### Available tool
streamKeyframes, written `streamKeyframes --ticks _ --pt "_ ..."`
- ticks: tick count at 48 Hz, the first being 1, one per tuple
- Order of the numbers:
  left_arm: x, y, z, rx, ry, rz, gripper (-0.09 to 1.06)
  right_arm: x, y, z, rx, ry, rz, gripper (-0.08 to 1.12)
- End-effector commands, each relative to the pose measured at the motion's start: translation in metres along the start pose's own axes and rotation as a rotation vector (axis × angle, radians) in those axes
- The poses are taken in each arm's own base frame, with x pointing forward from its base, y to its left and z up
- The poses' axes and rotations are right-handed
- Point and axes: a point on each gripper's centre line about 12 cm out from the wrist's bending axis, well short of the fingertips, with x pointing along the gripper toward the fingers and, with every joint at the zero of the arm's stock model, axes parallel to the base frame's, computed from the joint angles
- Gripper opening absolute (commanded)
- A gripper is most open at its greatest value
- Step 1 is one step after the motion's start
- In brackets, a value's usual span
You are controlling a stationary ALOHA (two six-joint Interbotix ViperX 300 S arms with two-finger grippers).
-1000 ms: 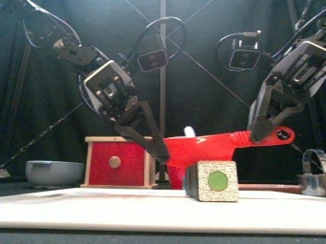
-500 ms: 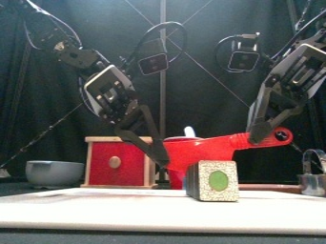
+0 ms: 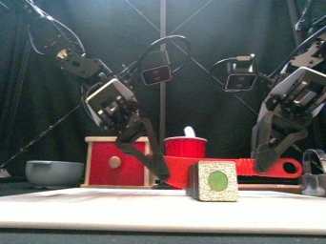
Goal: Place sushi on board then cut the sushi with the knife then place the pieces on the plate
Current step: Cut the sushi into 4 pieces
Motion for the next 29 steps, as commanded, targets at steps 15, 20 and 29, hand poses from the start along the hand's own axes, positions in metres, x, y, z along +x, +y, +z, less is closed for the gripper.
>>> streamKeyframes --ticks 15,20,29 --pt "0.0 0.013 0.008 -0.015 -0.024 0.023 0.39 -0.003 -0.017 0.014 0.012 -0.041 -0.036 0.36" --pt "0.001 0.017 0.007 -0.019 -0.021 0.03 0.39 -0.004 -0.022 0.017 0.008 -0.048 -0.048 0.36" --pt "0.001 0.022 0.006 -0.02 -0.019 0.039 0.39 -0.006 -0.024 0.021 -0.004 -0.059 -0.051 0.36"
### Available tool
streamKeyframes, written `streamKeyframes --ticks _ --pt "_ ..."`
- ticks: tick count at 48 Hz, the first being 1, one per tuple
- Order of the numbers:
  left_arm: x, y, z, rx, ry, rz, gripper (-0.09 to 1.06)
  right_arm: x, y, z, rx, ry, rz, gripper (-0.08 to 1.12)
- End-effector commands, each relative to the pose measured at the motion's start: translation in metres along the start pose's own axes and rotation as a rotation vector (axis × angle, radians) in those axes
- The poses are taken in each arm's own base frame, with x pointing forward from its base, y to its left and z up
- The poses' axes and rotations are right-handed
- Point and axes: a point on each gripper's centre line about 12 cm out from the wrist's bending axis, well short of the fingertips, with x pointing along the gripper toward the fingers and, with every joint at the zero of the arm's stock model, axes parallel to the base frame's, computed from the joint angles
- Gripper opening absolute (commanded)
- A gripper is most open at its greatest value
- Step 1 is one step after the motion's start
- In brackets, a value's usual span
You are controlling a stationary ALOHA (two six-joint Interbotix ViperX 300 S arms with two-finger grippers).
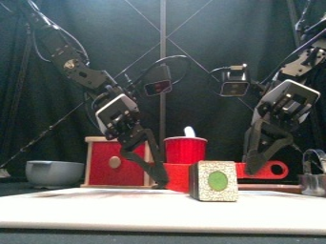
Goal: Place sushi on board then cut the sushi with the knife then place the pieces on the plate
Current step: Cut the sushi into 4 pieces
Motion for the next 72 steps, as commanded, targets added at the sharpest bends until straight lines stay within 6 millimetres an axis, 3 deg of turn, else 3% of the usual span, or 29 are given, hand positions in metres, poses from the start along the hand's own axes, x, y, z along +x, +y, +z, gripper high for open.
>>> streamKeyframes --ticks 1,17,33,55,72 --pt "-0.004 0.003 0.012 0.005 -0.037 0.005 0.39 -0.006 -0.001 0.014 0.009 -0.044 0.003 0.36" --pt "-0.007 0.01 0.016 0.003 -0.048 0.017 0.39 -0.013 -0.005 0.024 0.024 -0.07 -0.001 0.36" --pt "-0.038 0.005 0.035 0.031 -0.061 0.013 0.39 -0.04 0.011 0.051 0.001 -0.112 0.068 0.36" --pt "-0.036 -0.04 0.037 0.061 -0.048 -0.07 0.39 -0.041 0.045 0.038 0.012 -0.068 0.159 0.36" --pt "-0.033 -0.045 0.036 0.03 -0.04 -0.08 0.39 -0.036 0.051 0.03 0.024 -0.035 0.171 0.36"
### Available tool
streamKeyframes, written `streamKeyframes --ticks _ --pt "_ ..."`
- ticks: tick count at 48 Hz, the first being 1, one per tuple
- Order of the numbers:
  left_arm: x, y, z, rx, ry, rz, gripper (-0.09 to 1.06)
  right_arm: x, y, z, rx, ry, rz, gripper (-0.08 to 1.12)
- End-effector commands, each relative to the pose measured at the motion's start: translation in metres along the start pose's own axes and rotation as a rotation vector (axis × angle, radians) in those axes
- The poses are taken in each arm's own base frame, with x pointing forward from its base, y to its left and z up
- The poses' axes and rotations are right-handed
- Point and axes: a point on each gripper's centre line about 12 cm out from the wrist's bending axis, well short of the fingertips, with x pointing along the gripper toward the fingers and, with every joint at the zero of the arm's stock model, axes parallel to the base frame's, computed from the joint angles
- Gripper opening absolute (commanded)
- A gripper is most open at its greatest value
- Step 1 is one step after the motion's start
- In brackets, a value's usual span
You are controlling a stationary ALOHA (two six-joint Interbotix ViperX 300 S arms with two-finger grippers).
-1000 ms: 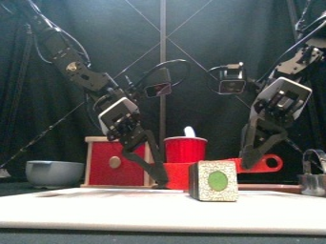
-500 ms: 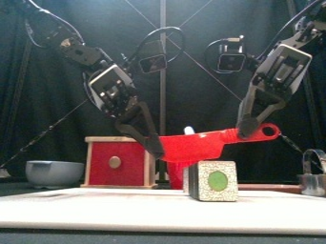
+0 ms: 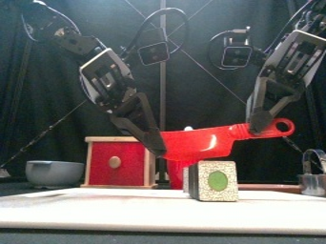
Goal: Place sushi on board then cut the sushi with the knife then place the pieces on the plate
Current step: Cut the sushi into 4 pieces
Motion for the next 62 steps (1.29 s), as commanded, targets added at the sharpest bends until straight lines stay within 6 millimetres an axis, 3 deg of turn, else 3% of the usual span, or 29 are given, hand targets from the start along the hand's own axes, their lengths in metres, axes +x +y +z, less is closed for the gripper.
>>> streamKeyframes --ticks 1,42,62 --pt "-0.004 -0.003 0.013 -0.002 -0.037 -0.006 0.39 -0.002 0.006 0.007 0.008 -0.022 0.017 0.36" --pt "0.003 -0.01 0.003 -0.027 -0.006 -0.018 0.39 0.012 0.005 -0.004 0.018 0.031 0.005 0.36" --pt "0.021 -0.009 -0.015 -0.043 0.056 -0.015 0.39 0.035 0.001 -0.021 0.036 0.116 -0.02 0.36"
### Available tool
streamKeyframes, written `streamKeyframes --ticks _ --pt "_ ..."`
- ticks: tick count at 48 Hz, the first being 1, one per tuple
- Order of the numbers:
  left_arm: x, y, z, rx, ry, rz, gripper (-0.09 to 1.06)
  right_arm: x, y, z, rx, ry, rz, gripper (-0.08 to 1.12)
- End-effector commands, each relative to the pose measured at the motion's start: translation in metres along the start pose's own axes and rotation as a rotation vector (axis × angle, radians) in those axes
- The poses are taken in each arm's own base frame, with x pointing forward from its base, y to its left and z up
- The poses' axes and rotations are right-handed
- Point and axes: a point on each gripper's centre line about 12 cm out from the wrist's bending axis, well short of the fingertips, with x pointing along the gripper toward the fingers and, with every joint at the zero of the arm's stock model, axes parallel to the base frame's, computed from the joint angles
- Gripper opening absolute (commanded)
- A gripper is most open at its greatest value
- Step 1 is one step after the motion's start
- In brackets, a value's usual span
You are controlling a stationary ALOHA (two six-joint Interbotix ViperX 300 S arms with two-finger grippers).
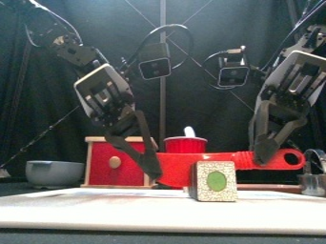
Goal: Place sushi on board then cut the sushi with the knife then place the pieces on the plate
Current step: Cut the sushi into 4 pieces
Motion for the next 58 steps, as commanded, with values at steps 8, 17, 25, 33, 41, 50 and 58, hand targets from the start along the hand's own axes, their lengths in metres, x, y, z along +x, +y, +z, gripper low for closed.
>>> streamKeyframes --ticks 8,17,25,33,41,50,58 --pt "0.002 0.001 0.006 -0.007 -0.009 0.001 0.39 0.005 0.003 0.001 0.003 0.009 0.003 0.36" --pt "0.002 0.002 0.007 -0.005 -0.013 0.003 0.39 0.003 0.0 0.002 0.0 0.004 -0.002 0.36" --pt "0.001 0.003 0.01 -0.003 -0.023 0.004 0.39 0.002 -0.005 0.004 -0.007 -0.001 -0.012 0.36" --pt "0.001 0.007 0.011 0.003 -0.025 0.012 0.39 0.001 -0.012 0.008 -0.002 -0.012 -0.027 0.36" --pt "0.002 0.01 0.01 0.008 -0.025 0.016 0.39 0.0 -0.017 0.012 -0.001 -0.023 -0.038 0.36" --pt "0.002 0.012 0.01 0.017 -0.024 0.02 0.39 -0.001 -0.018 0.013 -0.001 -0.026 -0.039 0.36" --pt "0.001 0.015 0.011 0.019 -0.027 0.025 0.39 -0.003 -0.019 0.016 0.003 -0.037 -0.04 0.36"
